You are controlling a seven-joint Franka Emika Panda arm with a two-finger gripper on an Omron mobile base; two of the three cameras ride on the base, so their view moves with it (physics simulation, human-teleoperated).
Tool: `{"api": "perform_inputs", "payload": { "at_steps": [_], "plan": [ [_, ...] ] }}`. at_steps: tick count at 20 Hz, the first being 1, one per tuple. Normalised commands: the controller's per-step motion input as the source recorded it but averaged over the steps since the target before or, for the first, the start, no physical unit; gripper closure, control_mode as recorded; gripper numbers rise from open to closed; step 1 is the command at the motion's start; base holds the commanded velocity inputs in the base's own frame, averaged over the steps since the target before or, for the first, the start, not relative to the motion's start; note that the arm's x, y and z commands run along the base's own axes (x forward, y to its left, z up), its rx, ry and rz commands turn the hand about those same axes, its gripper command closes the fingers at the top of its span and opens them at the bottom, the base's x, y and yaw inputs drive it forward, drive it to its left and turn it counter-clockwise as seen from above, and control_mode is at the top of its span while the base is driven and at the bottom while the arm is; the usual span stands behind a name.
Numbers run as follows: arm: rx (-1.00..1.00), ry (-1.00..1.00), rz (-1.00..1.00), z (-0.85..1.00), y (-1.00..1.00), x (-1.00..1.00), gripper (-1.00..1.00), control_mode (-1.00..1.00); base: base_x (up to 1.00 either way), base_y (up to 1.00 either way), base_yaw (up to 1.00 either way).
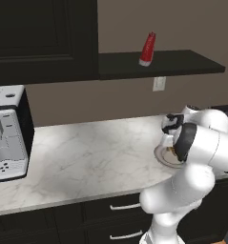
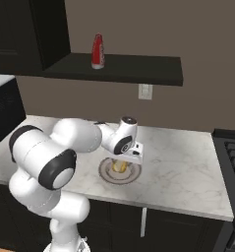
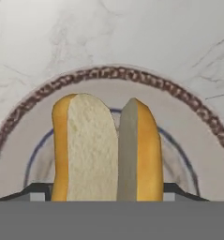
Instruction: Move the hot dog bun to the plate on the dining table and place the condiment next to that plate. Then navigate to the fridge and take the sausage and place it on the plate as well.
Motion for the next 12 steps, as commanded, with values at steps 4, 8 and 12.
{"api": "perform_inputs", "payload": {
  "at_steps": [4, 8, 12],
  "plan": [
    [0.08, -0.11, -0.06, 1.0, 0.0, -0.48, 1.0, -1.0, 0.0, 0.0, 0.0],
    [0.08, 0.0, 0.0, 1.0, 0.0, -0.54, 1.0, -1.0, 0.0, 0.0, 0.0],
    [0.01, 0.03, 0.0, 1.0, 0.2, -0.5, 1.0, -1.0, 0.0, 0.0, 0.0]
  ]
}}
